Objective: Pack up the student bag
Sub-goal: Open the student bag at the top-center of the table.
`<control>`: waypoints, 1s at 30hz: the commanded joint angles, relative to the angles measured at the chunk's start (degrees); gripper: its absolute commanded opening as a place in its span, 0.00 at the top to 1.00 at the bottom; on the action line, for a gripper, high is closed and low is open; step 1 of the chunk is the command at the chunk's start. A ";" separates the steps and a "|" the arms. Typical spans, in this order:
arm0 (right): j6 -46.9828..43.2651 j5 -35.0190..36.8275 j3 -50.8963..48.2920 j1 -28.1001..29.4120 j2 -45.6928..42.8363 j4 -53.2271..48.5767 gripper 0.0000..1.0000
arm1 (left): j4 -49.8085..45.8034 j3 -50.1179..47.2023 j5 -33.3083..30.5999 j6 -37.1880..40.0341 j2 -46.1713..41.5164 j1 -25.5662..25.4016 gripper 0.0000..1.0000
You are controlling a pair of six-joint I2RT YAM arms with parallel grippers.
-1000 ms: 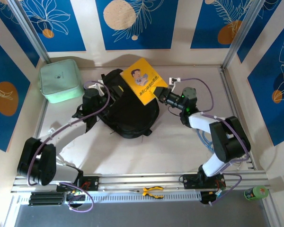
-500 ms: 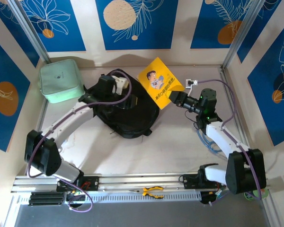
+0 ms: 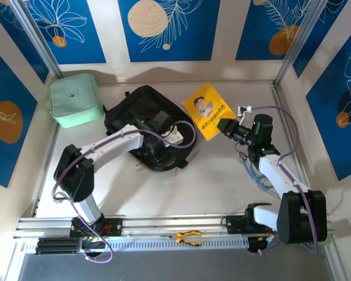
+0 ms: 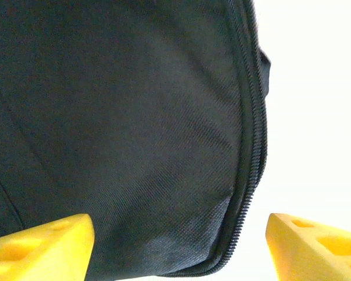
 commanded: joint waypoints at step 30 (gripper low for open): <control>-0.76 -4.20 -2.51 -4.25 -3.12 3.14 1.00 | -5.52 9.55 7.69 6.19 8.03 -0.59 0.85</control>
